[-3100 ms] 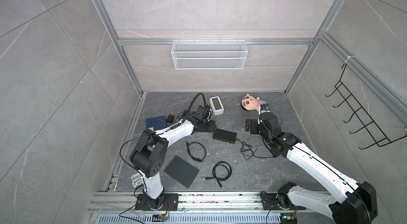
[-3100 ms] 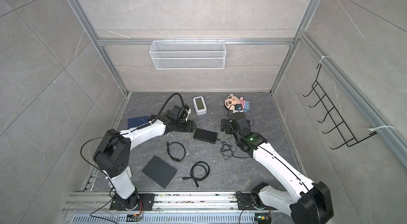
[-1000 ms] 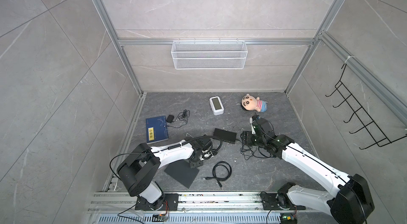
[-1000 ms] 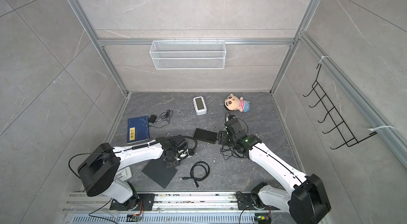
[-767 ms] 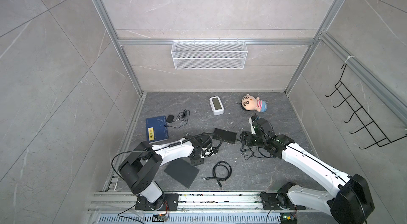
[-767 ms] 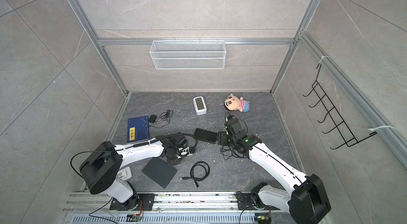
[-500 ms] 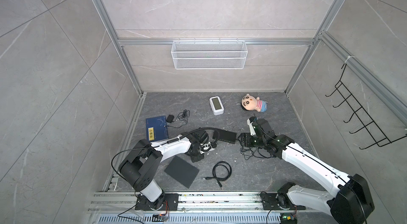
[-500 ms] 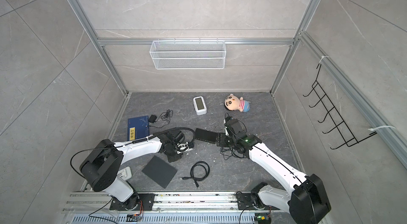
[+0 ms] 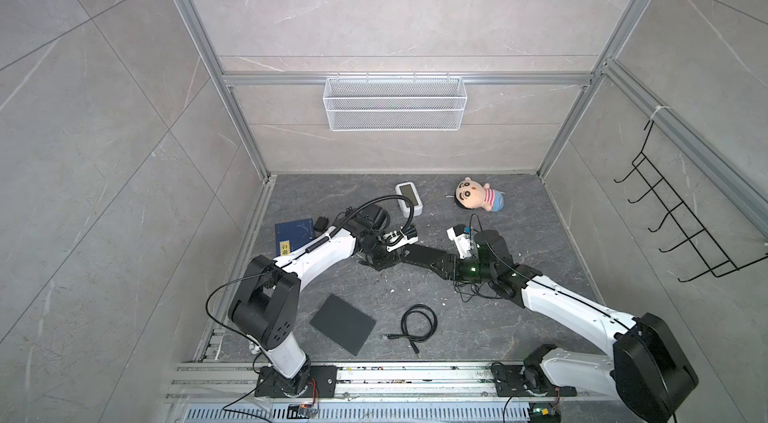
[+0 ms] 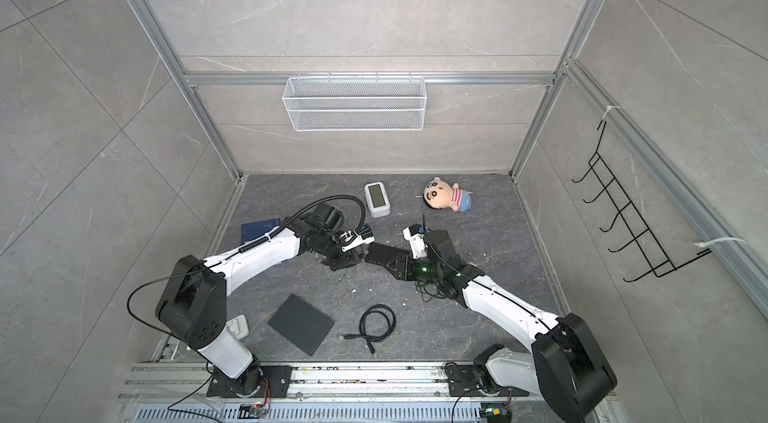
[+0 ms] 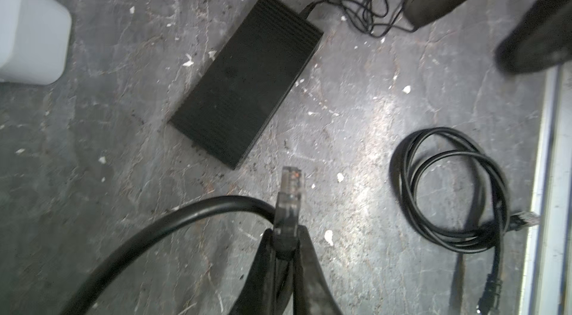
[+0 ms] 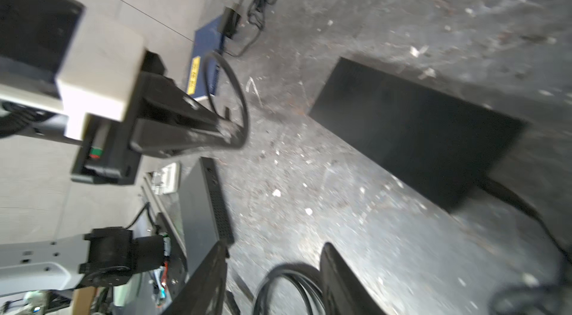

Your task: Insert the plug into the switch port

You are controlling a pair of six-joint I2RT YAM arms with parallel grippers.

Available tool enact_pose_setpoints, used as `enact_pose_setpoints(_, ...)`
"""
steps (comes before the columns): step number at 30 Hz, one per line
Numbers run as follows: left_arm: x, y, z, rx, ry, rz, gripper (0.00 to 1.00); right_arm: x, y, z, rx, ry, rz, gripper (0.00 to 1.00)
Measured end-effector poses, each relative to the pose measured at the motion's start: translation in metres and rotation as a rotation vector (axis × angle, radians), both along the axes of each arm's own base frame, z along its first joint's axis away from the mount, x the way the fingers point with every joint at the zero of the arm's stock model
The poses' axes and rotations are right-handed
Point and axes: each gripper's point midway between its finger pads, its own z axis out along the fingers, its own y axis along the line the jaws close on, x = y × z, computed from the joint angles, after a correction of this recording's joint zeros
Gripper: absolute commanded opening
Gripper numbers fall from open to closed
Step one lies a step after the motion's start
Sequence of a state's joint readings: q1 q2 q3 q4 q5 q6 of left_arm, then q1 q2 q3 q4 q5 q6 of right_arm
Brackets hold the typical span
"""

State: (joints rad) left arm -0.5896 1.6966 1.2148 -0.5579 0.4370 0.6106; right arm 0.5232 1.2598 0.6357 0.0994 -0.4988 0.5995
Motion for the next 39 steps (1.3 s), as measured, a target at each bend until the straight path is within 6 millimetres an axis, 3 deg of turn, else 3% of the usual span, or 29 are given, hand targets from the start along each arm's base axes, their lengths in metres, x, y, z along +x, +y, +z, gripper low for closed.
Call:
enact_pose_setpoints(6,-0.011,-0.007,-0.014,-0.032,0.138,-0.029,0.06,0.012,0.018,0.001,0.054,-0.063,0.036,0.48)
enact_pose_setpoints(17,-0.013,-0.016,0.009,-0.106,0.179,-0.053,0.07,0.028,0.037,-0.027,0.053,-0.072,0.074,0.49)
enact_pose_setpoints(29,-0.016,-0.009,0.009,-0.097,0.24,-0.041,0.06,0.024,0.046,-0.02,0.072,-0.128,0.138,0.5)
enact_pose_setpoints(34,-0.018,-0.008,0.008,-0.095,0.246,-0.045,0.07,0.011,0.042,0.005,0.11,-0.201,0.193,0.5)
enact_pose_setpoints(39,-0.02,-0.008,0.009,-0.099,0.256,-0.048,0.07,0.017,0.039,0.017,0.133,-0.234,0.189,0.48)
